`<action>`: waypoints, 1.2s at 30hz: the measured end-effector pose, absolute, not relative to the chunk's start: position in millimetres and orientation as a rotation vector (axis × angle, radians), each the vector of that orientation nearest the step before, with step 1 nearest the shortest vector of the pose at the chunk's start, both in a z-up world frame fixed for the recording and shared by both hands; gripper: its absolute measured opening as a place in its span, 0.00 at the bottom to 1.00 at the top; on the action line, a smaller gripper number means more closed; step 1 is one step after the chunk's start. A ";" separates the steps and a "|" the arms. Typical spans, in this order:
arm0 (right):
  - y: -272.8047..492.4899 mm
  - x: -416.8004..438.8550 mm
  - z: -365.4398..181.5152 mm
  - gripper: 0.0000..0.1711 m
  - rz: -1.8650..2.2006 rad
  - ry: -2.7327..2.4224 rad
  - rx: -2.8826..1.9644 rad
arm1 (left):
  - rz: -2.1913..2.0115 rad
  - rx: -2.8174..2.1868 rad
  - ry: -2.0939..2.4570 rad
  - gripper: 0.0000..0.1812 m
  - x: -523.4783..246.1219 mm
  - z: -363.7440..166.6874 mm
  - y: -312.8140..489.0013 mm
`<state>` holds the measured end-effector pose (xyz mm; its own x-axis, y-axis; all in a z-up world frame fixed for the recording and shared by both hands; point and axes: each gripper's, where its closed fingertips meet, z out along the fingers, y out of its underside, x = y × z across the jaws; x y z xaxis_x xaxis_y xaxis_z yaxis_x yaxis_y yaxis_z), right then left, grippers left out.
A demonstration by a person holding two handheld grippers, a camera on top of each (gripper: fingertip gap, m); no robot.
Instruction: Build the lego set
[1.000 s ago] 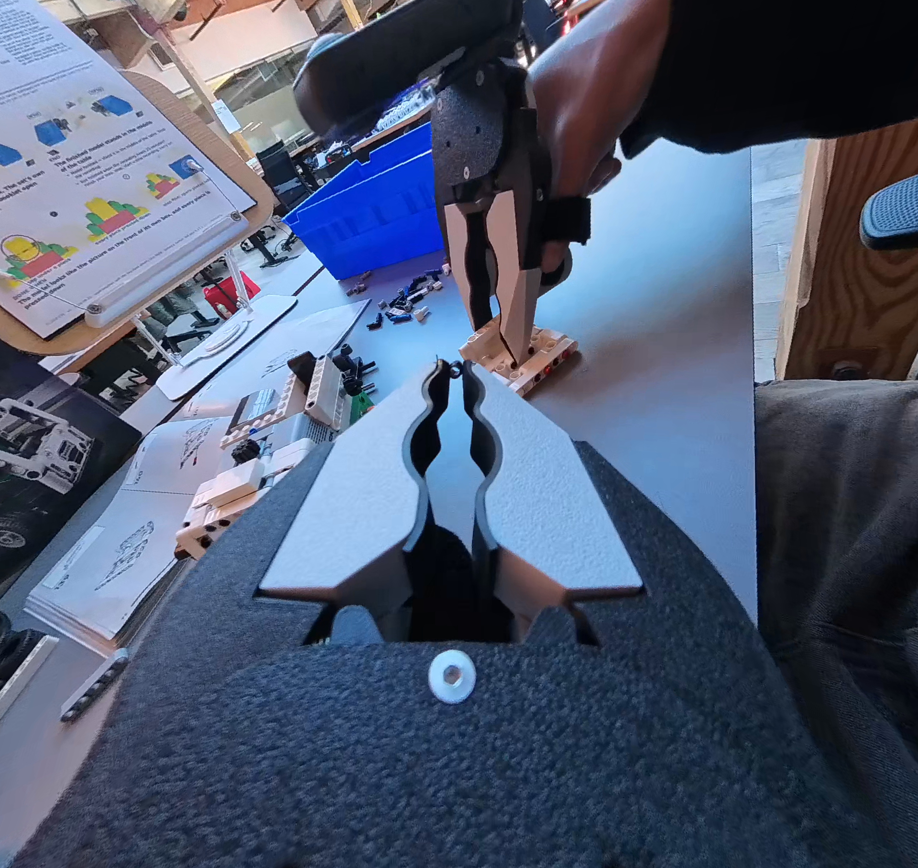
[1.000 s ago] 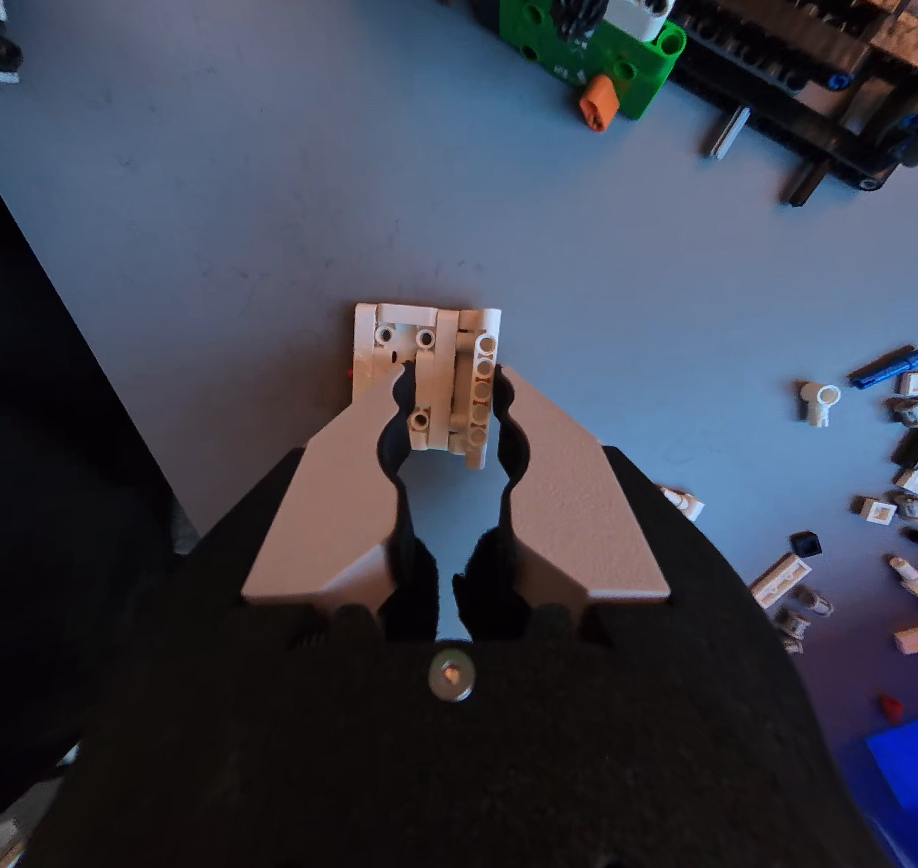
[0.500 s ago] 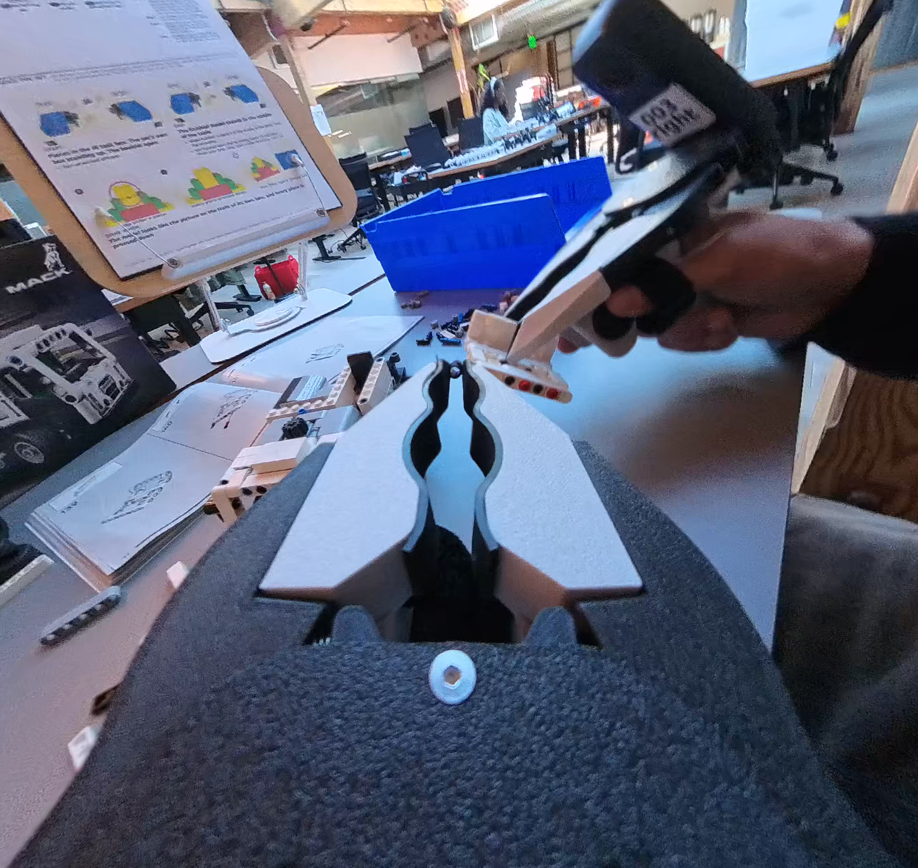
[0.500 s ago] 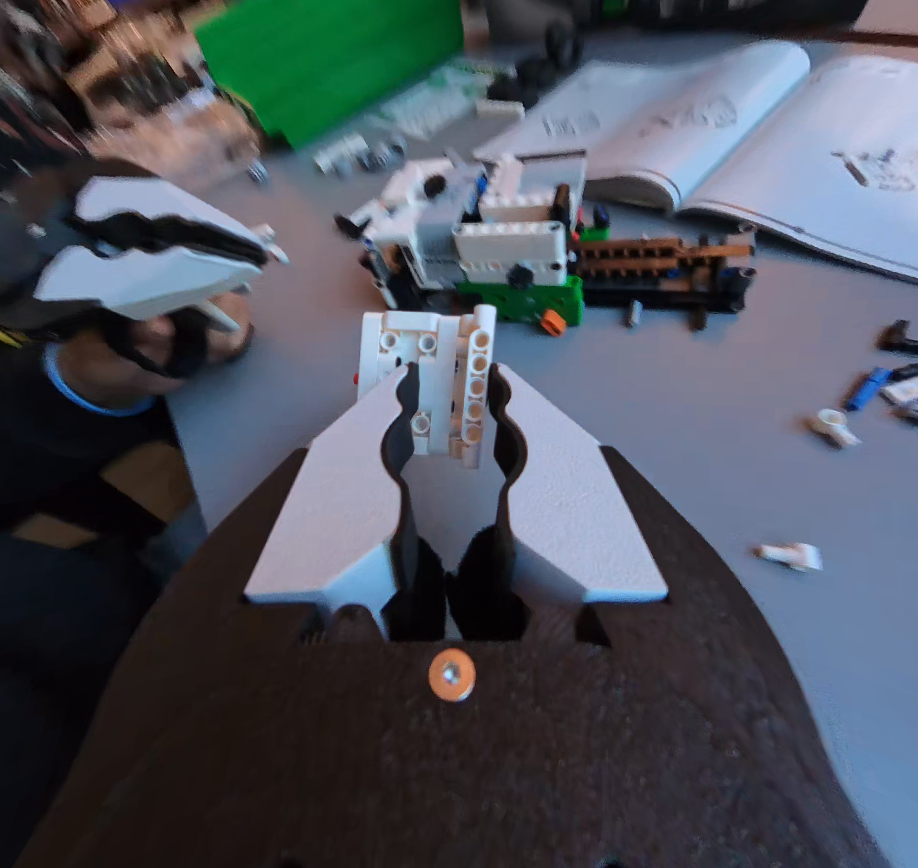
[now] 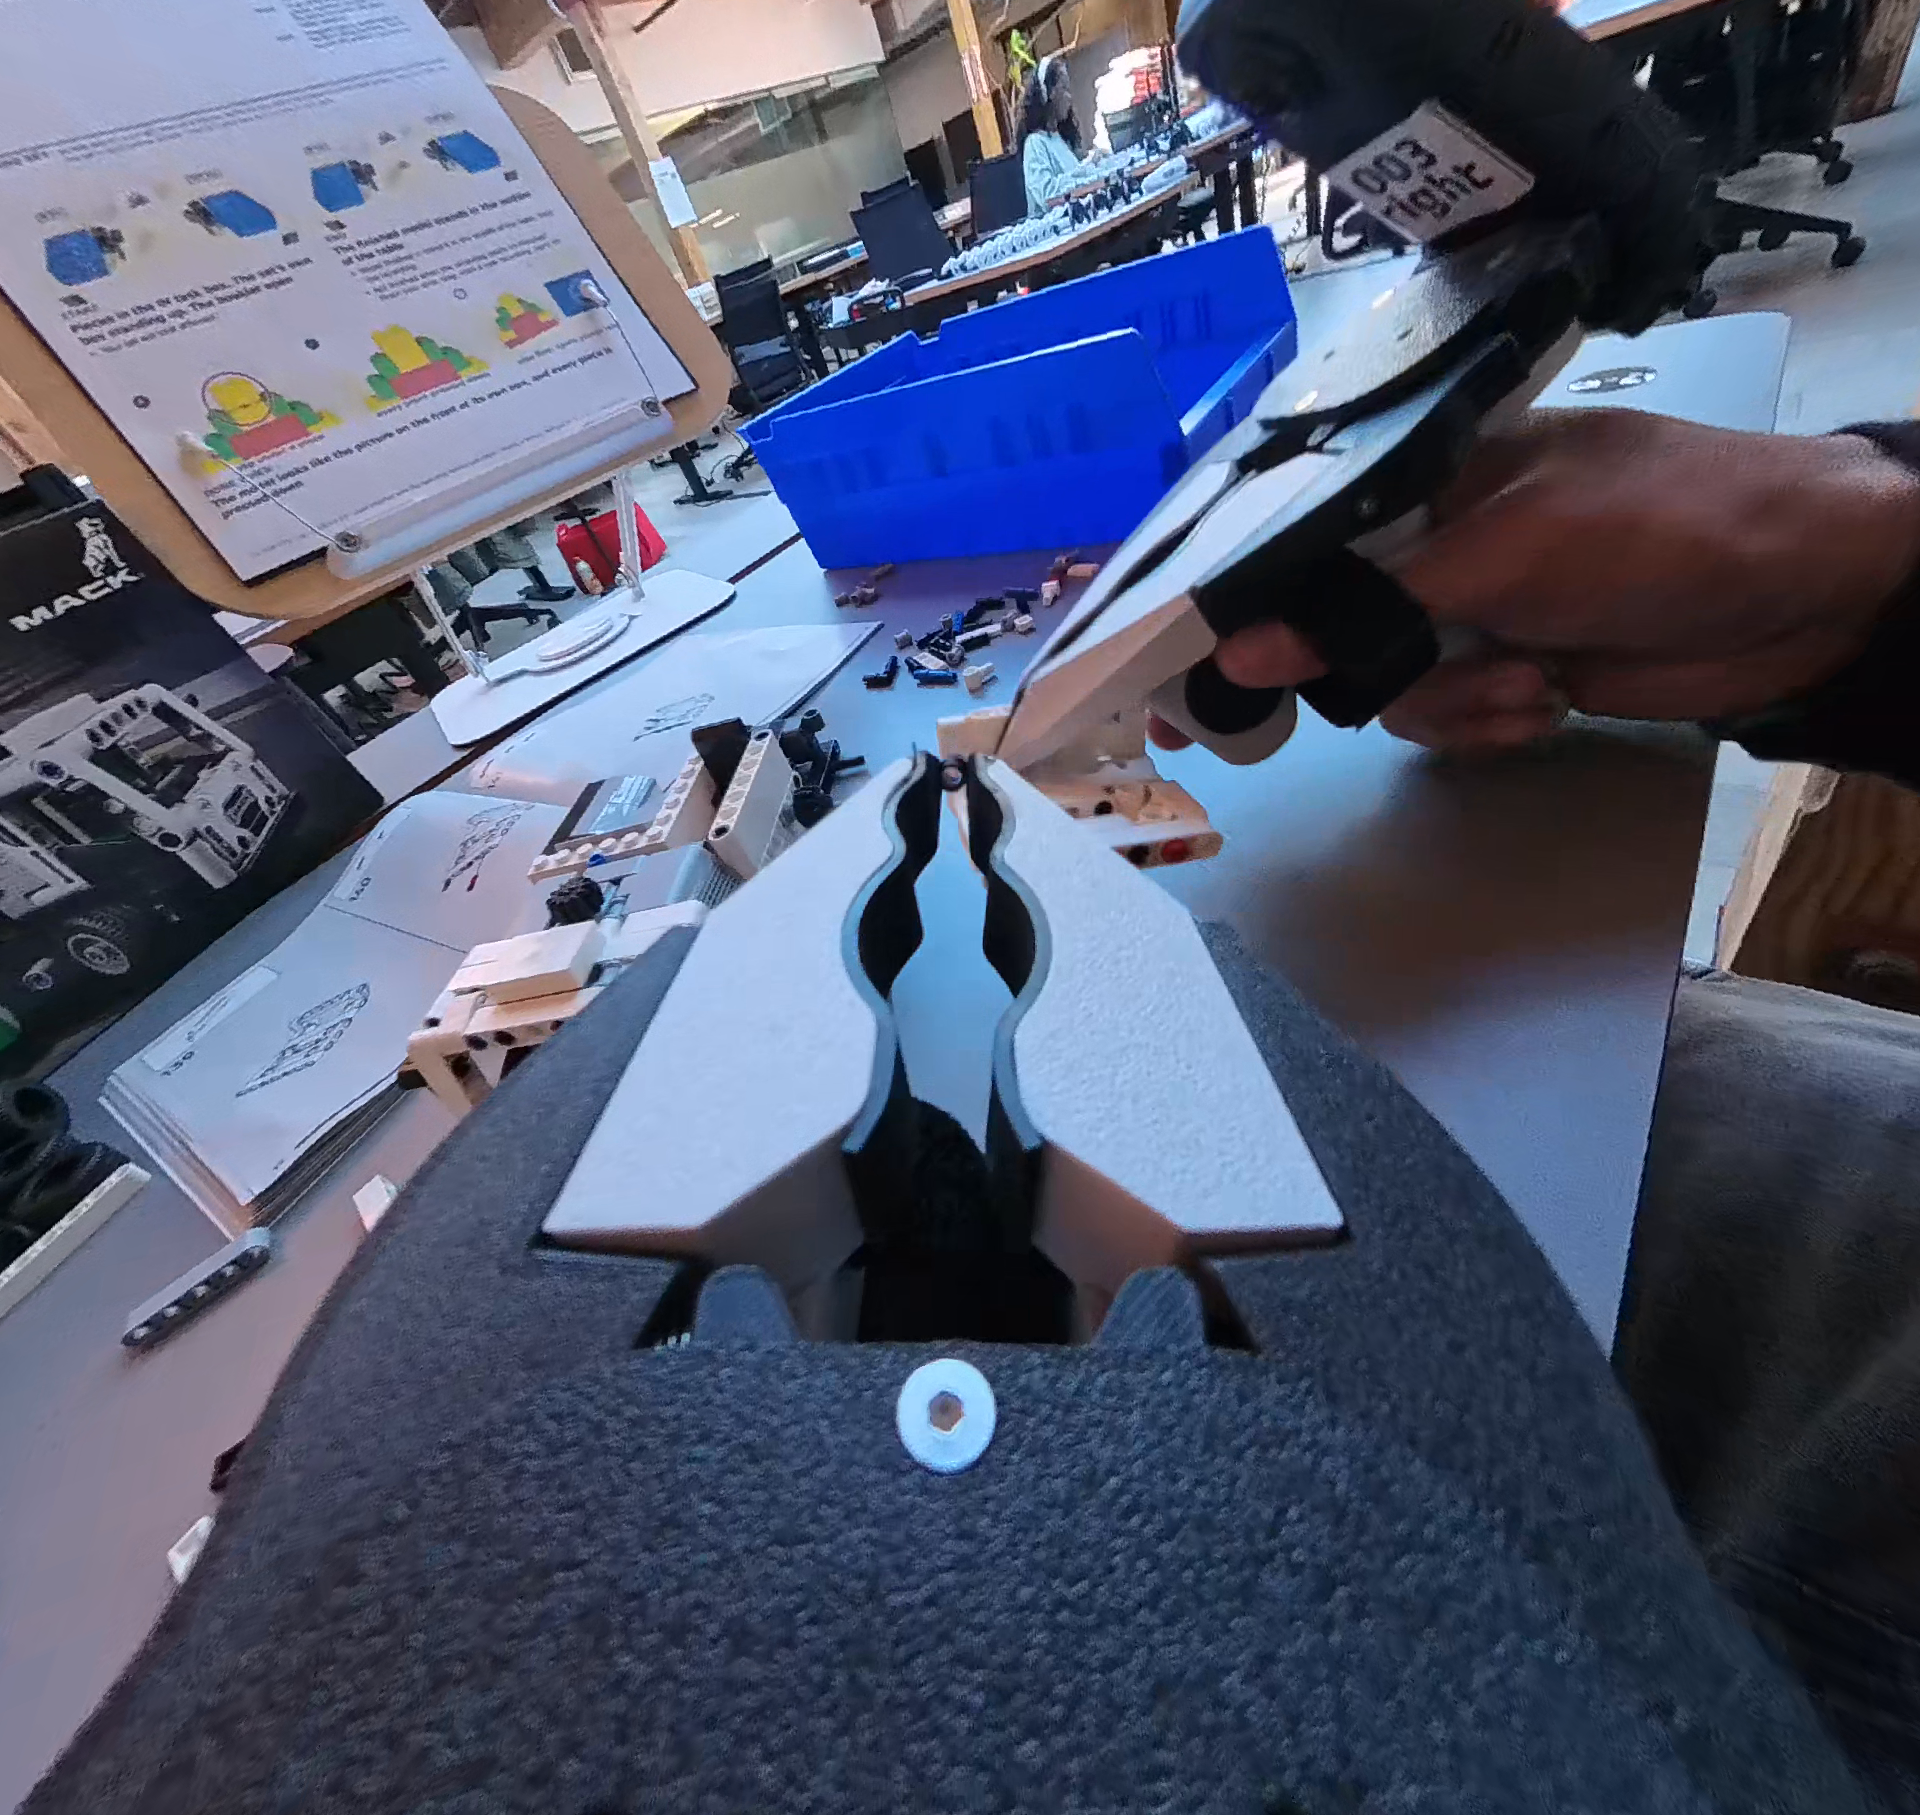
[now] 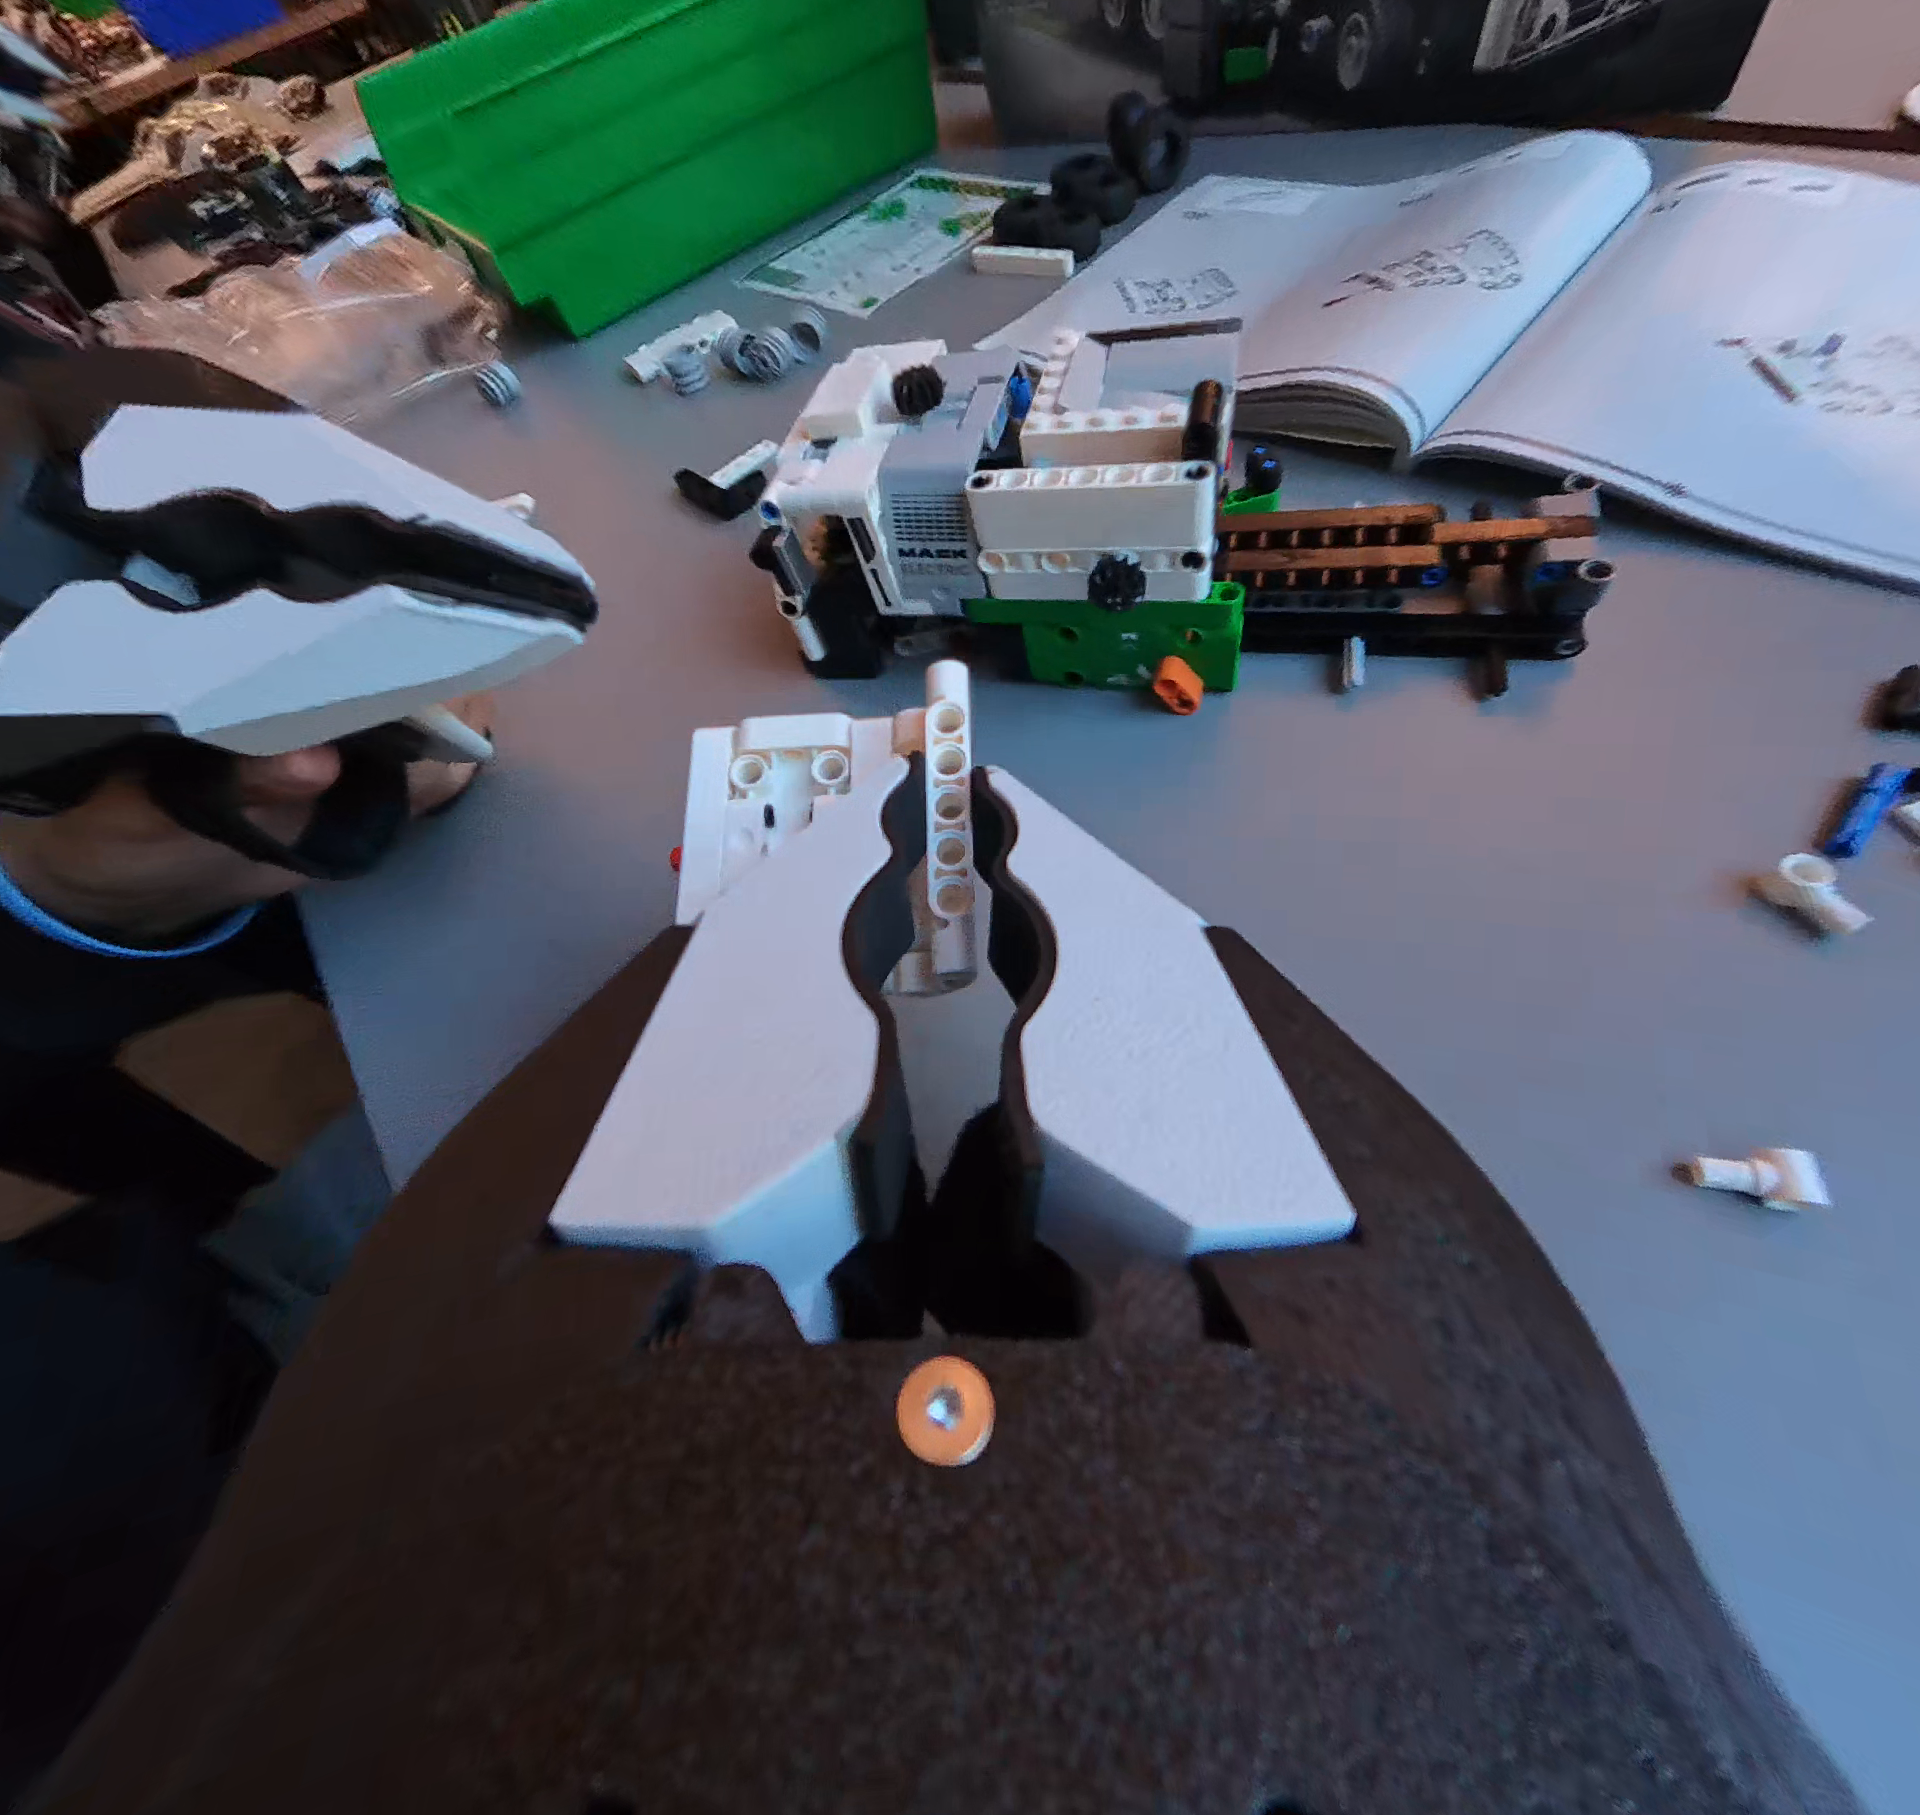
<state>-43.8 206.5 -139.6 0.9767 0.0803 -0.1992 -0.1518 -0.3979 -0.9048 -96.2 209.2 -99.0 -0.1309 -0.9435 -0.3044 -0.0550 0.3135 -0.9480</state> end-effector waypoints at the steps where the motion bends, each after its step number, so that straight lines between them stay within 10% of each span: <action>1: 207.1 -42.9 -136.5 0.04 0.251 0.064 -1.944 | -1.010 -0.964 1.494 0.02 -95.6 -100.2 208.6; 36: 206.9 -51.9 -91.1 0.05 0.241 0.101 -1.615 | -1.057 -0.995 1.368 0.02 -96.7 -87.5 216.6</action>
<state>-51.9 206.9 -91.1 0.9728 0.0818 -0.2167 -0.2121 -0.0611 -0.9753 -96.7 216.6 -87.5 -0.0601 -0.9659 -0.2519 0.0004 0.2523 -0.9676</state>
